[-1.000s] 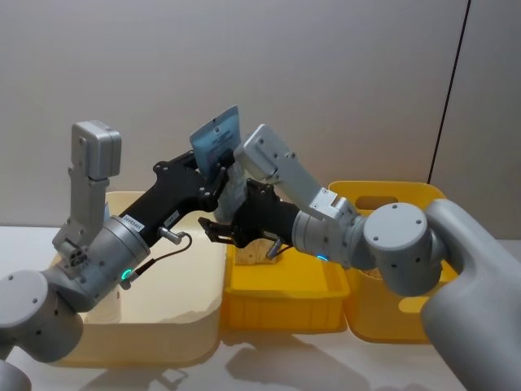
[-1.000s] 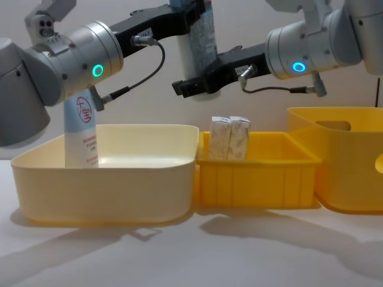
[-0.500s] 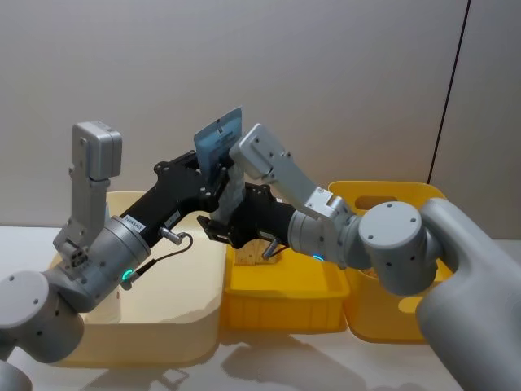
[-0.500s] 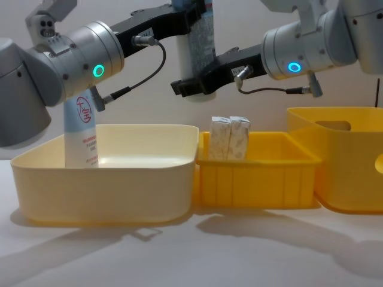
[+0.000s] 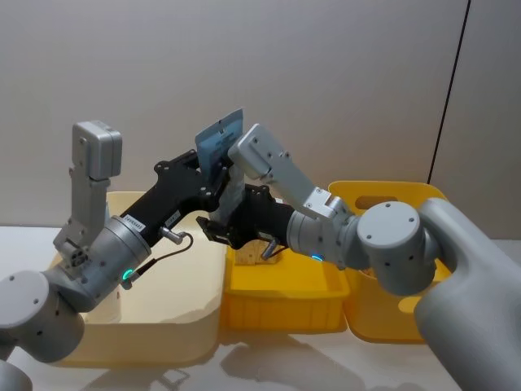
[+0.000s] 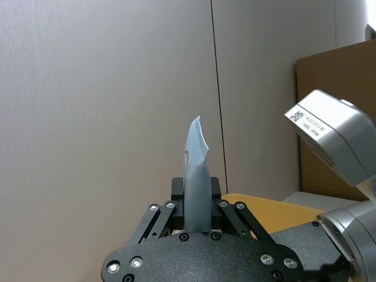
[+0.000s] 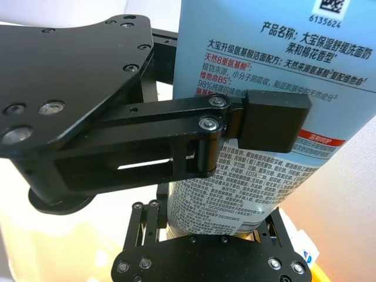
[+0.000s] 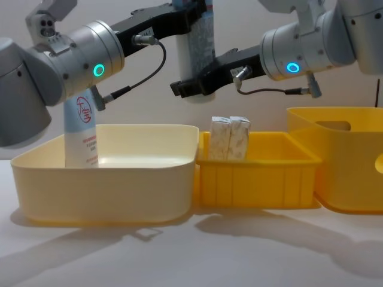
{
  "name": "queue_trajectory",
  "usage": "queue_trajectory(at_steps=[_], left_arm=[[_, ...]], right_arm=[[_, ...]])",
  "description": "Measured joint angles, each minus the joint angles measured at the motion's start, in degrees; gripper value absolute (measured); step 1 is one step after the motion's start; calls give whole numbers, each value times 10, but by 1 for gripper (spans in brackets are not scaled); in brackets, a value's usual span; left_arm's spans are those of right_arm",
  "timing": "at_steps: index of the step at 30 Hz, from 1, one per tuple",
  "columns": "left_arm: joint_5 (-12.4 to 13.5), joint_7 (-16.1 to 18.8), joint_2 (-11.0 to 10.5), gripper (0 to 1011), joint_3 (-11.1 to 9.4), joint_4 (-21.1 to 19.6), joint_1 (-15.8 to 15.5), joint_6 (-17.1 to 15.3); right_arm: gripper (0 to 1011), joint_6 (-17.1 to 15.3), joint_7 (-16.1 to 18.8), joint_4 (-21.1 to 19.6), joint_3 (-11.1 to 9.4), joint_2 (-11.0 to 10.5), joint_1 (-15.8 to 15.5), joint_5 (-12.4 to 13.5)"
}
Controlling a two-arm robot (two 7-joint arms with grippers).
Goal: Bimanual collaborative sorting of washing and personal care products
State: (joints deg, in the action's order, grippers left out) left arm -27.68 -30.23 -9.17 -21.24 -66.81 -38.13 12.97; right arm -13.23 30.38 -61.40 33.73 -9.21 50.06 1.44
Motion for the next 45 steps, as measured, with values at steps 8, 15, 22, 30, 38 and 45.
queue_trajectory(at_steps=[8, 15, 22, 30, 38, 45], left_arm=[[0, 0, 0, 457, 0, -1, 0, 0], [0, 0, 0, 653, 0, -1, 0, 0], [0, 0, 0, 880, 0, 0, 0, 0], [0, 0, 0, 1003, 0, 0, 0, 0], [0, 0, 0, 1003, 0, 0, 0, 0], [0, 0, 0, 1003, 0, 0, 0, 0]], right_arm=[[658, -1, 0, 1, 0, 0, 0, 0], [658, -1, -1, 1, 0, 0, 0, 0], [658, 0, -12, -3, -10, -3, 0, 2], [658, -8, -38, -14, -33, -16, -5, 1], [658, -28, -66, -25, -53, -34, -7, -8], [658, -58, -85, -32, -70, -53, -6, -19]])
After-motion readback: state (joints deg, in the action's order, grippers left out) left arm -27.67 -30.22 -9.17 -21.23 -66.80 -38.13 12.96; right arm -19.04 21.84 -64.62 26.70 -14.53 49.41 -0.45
